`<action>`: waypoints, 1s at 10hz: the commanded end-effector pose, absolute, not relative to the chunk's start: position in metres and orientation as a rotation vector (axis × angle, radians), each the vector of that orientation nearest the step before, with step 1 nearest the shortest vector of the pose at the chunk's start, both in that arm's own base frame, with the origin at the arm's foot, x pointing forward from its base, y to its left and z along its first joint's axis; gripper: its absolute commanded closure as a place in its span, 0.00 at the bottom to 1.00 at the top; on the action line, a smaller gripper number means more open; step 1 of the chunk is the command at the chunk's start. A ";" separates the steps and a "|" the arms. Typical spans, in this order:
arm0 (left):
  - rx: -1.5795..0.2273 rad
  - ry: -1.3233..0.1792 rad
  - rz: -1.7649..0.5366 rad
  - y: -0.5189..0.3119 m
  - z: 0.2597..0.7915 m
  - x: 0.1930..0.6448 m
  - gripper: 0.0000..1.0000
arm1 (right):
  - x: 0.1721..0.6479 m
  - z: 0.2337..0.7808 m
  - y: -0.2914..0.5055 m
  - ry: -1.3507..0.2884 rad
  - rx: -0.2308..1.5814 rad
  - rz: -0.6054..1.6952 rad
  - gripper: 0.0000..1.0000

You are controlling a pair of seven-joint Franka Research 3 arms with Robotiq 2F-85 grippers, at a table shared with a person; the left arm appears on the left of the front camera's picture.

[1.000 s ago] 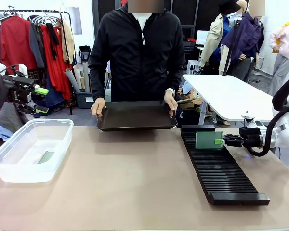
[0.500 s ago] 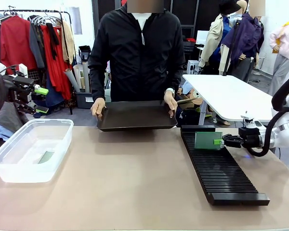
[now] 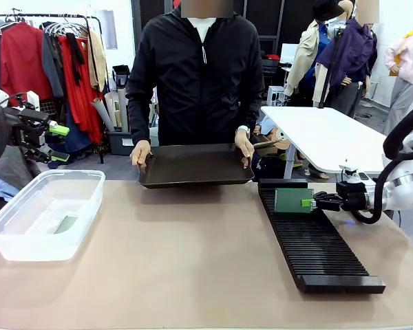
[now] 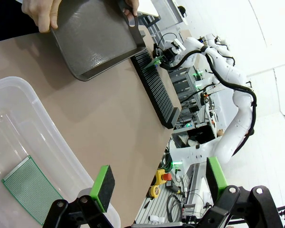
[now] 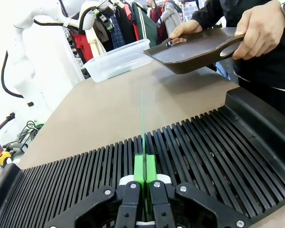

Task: Sort PCBs into racks and boxes based on the side picked up.
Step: If the short side of the Blank PCB is picked up, insert it into the PCB Rack ; if the long side is picked up, place it in the Organizing box.

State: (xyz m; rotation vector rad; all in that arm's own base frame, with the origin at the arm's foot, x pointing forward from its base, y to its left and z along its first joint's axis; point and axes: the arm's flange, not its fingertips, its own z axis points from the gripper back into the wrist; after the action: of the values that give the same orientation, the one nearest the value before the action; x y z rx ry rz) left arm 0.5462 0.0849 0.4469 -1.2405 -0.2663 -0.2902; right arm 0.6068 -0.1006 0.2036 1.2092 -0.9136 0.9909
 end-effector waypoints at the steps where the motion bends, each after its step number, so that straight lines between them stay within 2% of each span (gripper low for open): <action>1: -1.240 -0.267 -0.288 0.085 0.449 0.546 0.00 | 0.610 0.179 -0.097 -0.866 1.164 1.018 1.00; 10: -1.240 -0.267 -0.288 0.085 0.449 0.546 0.00 | 0.616 0.171 -0.101 -0.855 1.185 1.019 1.00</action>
State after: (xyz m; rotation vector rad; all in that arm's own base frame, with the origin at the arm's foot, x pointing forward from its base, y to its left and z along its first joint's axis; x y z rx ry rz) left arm 0.5462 0.0849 0.4469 -1.2405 -0.2662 -0.2903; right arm 0.6154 -0.1011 0.1932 1.2439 -0.9095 1.0088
